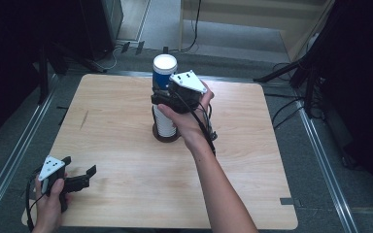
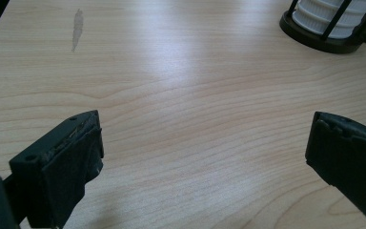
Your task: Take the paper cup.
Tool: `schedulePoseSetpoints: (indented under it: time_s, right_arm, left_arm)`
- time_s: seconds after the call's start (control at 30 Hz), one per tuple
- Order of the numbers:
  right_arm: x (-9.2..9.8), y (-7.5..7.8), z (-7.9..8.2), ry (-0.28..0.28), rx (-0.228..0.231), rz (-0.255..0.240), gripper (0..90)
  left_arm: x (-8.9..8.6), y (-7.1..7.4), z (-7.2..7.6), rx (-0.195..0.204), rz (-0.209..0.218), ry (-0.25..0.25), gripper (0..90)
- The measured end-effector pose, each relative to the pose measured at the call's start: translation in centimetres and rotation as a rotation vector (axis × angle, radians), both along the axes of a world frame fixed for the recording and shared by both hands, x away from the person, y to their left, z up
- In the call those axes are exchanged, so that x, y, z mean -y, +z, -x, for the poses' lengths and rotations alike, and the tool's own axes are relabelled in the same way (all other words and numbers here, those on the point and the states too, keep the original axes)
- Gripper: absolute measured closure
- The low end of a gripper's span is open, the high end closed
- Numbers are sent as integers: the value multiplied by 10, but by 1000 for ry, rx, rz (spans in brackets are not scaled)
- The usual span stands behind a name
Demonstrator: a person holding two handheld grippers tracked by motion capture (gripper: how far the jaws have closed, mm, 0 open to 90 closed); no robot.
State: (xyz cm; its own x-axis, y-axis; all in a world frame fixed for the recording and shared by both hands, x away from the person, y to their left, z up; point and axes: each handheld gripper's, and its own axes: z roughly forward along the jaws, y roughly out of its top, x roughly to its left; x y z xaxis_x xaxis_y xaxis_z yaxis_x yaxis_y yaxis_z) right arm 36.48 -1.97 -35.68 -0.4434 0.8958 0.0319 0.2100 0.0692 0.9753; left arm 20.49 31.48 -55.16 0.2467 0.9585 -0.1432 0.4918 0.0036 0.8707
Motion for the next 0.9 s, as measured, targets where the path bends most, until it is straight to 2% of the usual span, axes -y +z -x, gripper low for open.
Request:
schedulePoseSetpoints:
  time_s: [0.27,0.33,0.6,0.9]
  right_arm:
    - [-6,-1,-4,-1,0,-6,156]
    - [-7,-1,-4,6,10,-2,195]
    - [-10,-3,-5,14,37,4,205]
    - [-14,-1,-4,-3,48,15,207]
  left_arm:
    - [0,0,0,-3,0,1,0]
    - [0,0,0,-5,0,1,0]
    - [-2,0,0,-1,16,6,0]
    - [-1,0,1,-2,10,-3,0]
